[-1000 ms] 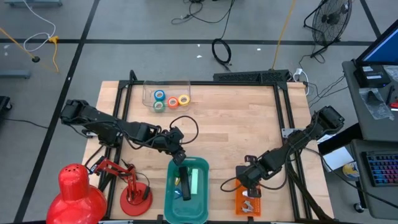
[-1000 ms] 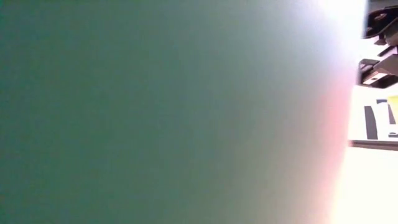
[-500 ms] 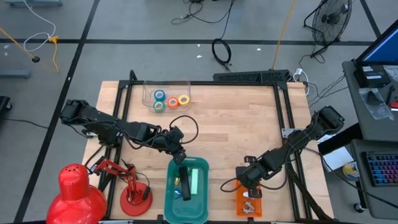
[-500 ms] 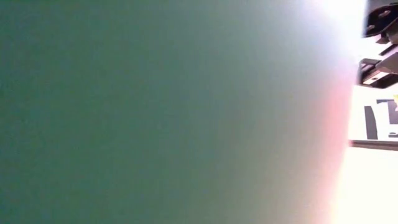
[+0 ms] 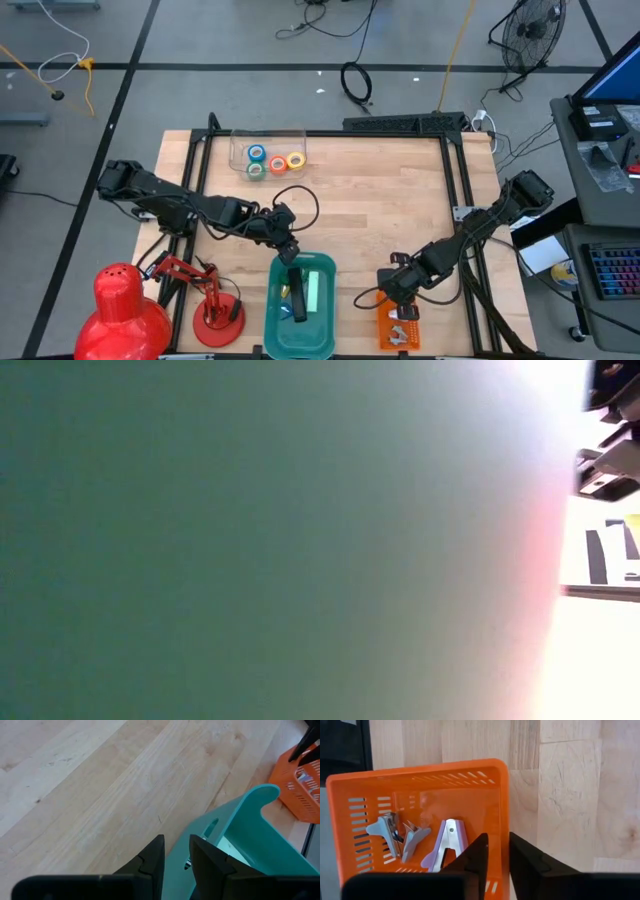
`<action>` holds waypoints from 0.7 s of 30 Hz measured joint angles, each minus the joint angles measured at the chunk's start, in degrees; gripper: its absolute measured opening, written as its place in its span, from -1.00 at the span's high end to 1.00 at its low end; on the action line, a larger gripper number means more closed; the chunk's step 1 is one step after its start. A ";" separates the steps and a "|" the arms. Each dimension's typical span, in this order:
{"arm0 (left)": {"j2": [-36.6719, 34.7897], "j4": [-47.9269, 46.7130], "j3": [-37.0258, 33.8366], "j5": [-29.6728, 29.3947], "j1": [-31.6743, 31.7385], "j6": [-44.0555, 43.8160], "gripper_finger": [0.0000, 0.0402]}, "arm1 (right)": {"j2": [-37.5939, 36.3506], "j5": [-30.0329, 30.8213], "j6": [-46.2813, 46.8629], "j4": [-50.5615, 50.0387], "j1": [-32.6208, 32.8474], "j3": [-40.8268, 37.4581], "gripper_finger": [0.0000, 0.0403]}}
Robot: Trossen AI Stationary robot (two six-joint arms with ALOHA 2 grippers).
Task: Pick and place Stapler, Stapler remover, tape
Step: Adjust the orange bin, then return to Home Position
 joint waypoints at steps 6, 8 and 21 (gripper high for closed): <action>0.00 0.00 0.00 -0.03 0.00 0.00 0.54 | 0.00 0.12 1.14 -0.02 0.00 0.00 0.53; 0.01 0.01 0.00 -0.06 0.00 -0.01 0.54 | 0.00 0.14 1.48 -0.03 -0.02 0.00 0.48; 0.00 0.81 0.00 -0.89 0.15 0.00 0.54 | -5.90 1.31 1.44 0.00 -3.30 0.00 0.39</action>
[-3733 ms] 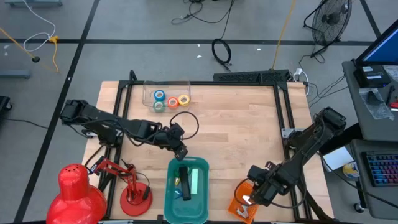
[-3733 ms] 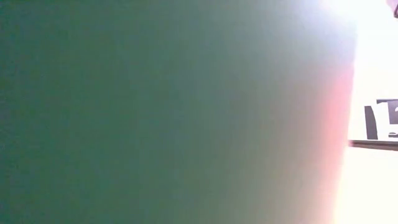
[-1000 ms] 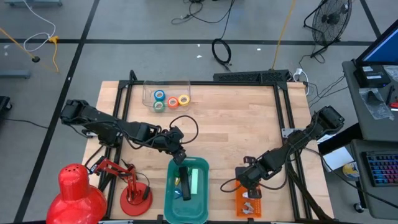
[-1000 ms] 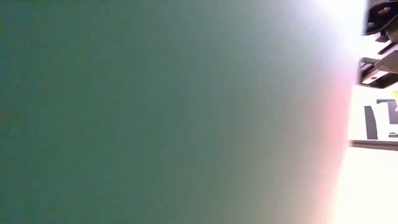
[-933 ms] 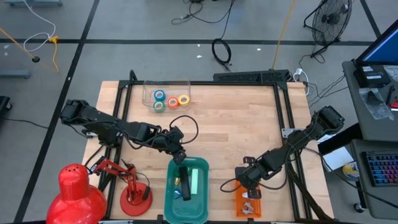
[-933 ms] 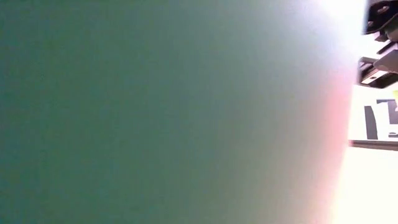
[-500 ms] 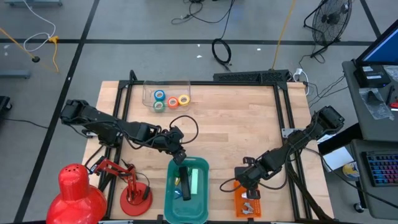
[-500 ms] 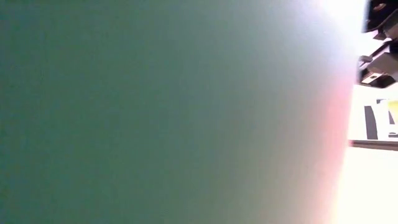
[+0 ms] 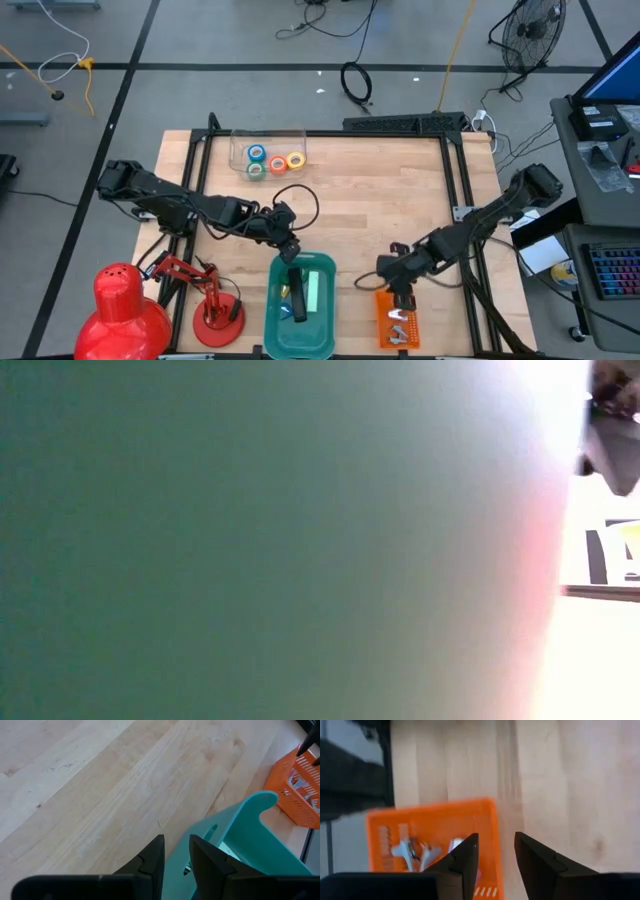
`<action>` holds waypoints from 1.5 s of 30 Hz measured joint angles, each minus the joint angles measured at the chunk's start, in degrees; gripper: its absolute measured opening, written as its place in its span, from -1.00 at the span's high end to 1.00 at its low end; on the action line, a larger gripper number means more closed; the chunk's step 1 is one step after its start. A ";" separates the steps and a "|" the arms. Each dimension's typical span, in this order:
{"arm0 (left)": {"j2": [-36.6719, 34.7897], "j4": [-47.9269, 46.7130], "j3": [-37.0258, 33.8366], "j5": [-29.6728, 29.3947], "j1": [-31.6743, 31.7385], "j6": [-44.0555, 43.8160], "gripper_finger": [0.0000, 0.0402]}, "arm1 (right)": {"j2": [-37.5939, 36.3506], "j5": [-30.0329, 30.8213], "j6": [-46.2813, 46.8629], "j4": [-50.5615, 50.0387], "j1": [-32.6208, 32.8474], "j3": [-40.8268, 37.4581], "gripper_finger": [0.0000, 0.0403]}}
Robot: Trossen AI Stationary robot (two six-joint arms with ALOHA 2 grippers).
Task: Pick and place Stapler, Stapler remover, tape
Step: Return to Home Position
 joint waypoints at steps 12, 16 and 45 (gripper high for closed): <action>-6.83 13.79 0.02 1.22 4.59 3.72 0.54 | -15.99 12.08 -0.92 11.75 -7.04 0.00 0.40; -12.90 20.56 -0.02 3.44 7.43 8.32 0.54 | -19.62 12.50 -4.08 20.51 -9.89 0.00 0.40; -32.98 8.94 0.04 18.90 33.44 18.18 0.54 | -55.12 17.81 -4.41 20.34 -16.90 -29.07 1.00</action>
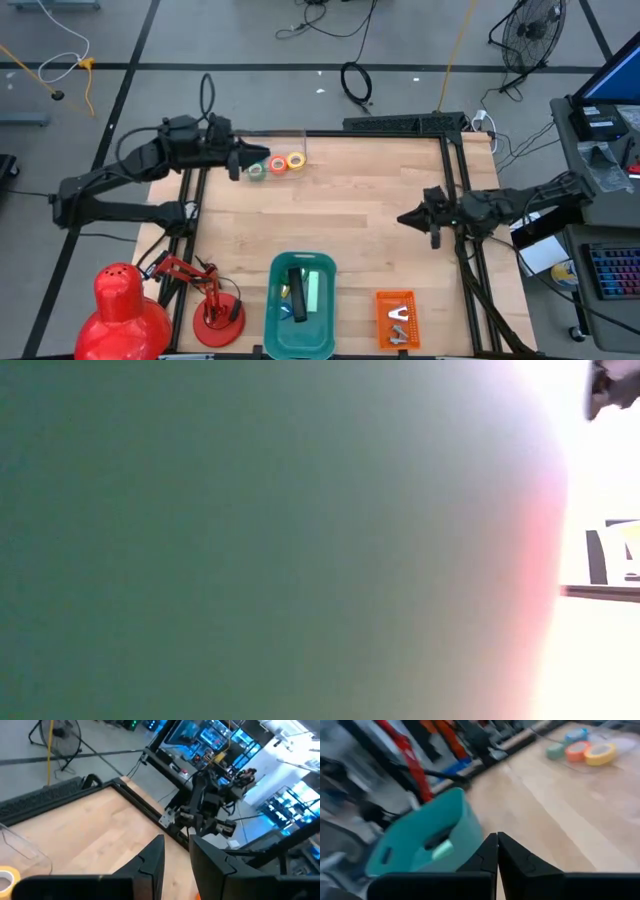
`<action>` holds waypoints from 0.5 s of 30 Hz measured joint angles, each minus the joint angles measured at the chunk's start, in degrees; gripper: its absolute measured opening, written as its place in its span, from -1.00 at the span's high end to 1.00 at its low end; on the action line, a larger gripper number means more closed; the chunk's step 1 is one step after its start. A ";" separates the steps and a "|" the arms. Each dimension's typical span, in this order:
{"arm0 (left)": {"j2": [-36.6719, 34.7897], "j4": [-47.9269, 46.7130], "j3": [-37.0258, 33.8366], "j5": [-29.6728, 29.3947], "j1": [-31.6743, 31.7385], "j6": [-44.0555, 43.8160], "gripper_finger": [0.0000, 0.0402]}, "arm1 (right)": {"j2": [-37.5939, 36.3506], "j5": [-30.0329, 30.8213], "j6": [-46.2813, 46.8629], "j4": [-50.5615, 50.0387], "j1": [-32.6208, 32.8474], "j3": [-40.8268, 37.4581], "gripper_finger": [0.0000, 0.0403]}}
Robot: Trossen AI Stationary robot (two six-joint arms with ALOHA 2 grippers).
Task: Pick and place Stapler, Stapler remover, tape
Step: Return to Home Position
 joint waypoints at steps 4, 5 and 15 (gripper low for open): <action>2.31 2.05 0.00 -0.34 -0.24 -3.07 0.54 | -9.48 -3.48 0.27 6.09 0.00 -8.08 1.00; 2.83 2.44 0.00 -0.35 -0.50 -3.63 0.54 | -11.53 -4.16 0.45 6.15 0.00 -9.40 1.00; 4.90 6.10 0.00 -3.00 -2.94 -5.81 0.54 | -24.40 -4.43 -0.45 0.17 0.00 -13.53 1.00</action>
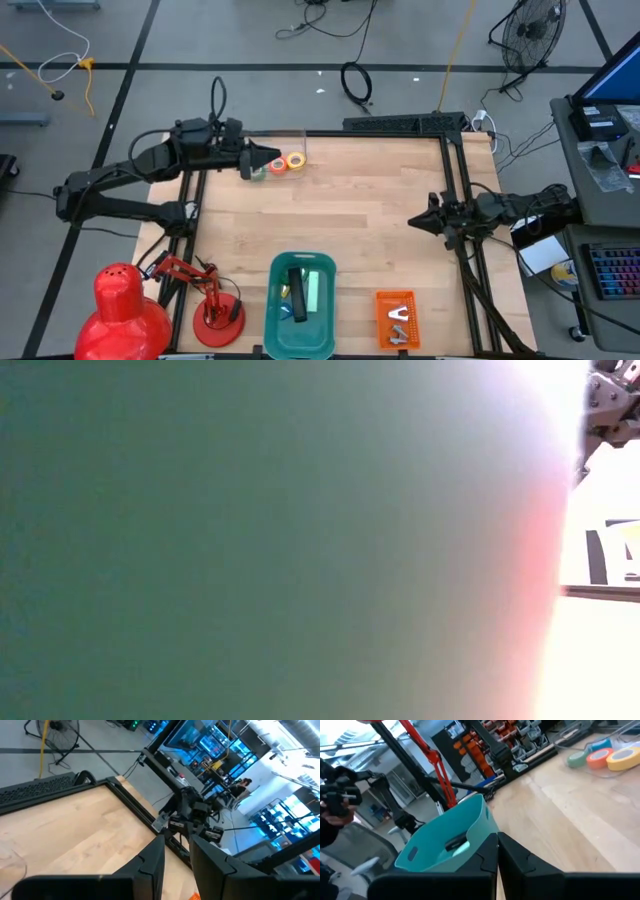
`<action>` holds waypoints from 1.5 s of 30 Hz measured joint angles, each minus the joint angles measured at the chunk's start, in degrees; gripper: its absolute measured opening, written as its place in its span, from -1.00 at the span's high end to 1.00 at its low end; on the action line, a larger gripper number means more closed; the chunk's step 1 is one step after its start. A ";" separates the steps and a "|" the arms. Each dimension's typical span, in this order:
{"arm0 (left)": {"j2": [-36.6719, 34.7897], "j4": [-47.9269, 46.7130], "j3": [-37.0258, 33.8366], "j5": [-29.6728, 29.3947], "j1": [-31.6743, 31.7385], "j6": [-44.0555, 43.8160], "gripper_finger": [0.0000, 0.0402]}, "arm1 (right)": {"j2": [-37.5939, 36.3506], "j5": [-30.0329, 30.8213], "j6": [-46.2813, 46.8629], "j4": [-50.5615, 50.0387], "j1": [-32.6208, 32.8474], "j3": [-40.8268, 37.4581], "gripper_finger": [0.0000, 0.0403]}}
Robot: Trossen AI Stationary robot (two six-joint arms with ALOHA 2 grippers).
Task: Pick and place Stapler, Stapler remover, tape
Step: Return to Home Position
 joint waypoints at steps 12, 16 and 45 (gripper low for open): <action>-0.03 0.02 0.00 -3.81 -3.49 -1.60 0.54 | -3.21 -1.43 -1.90 -6.71 0.02 0.00 1.00; -0.03 -0.02 0.00 -5.46 -5.18 -1.58 0.54 | -3.21 -2.66 -1.92 -8.47 0.00 -0.02 1.00; -0.03 -3.54 0.00 -12.95 -11.97 0.07 0.54 | -3.23 -1.16 3.65 -8.86 0.02 -7.10 1.00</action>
